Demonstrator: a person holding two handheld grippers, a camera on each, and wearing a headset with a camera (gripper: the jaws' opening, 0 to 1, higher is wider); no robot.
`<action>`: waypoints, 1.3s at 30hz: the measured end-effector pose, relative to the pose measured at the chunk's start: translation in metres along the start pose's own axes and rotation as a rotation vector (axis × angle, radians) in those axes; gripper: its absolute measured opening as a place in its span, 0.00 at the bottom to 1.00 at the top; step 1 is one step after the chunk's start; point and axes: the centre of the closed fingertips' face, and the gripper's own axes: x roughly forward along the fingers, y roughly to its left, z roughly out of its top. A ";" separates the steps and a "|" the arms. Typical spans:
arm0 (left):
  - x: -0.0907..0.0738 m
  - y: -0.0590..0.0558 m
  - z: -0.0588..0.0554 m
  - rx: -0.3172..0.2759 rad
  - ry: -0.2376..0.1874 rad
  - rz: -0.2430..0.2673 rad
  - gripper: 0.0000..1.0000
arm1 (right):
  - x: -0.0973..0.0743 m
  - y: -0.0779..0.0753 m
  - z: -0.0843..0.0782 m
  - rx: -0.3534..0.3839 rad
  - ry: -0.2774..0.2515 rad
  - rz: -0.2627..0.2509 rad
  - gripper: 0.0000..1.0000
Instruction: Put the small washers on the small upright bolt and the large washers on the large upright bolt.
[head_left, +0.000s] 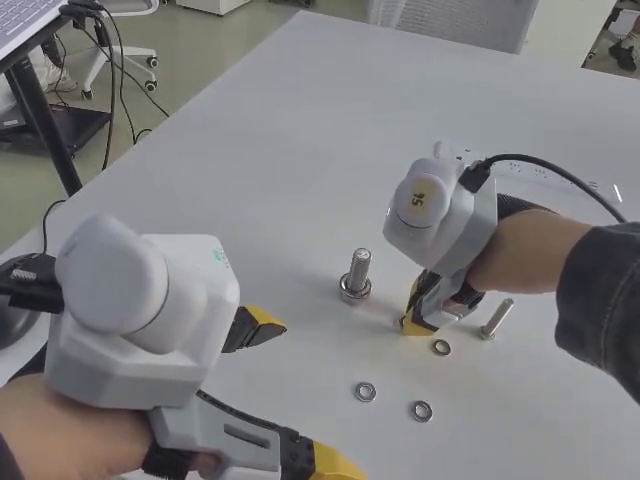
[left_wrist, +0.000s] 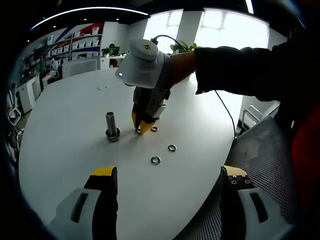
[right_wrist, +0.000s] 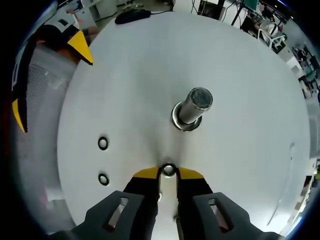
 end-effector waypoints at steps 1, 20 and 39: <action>0.000 0.000 0.000 0.001 0.000 0.001 0.84 | 0.000 0.000 0.000 -0.002 0.000 0.000 0.14; -0.001 0.000 0.000 -0.001 0.000 0.004 0.84 | -0.001 0.003 -0.001 -0.016 0.006 0.013 0.14; -0.001 -0.001 0.003 0.010 -0.004 0.000 0.84 | -0.023 0.015 -0.008 -0.008 0.008 0.003 0.14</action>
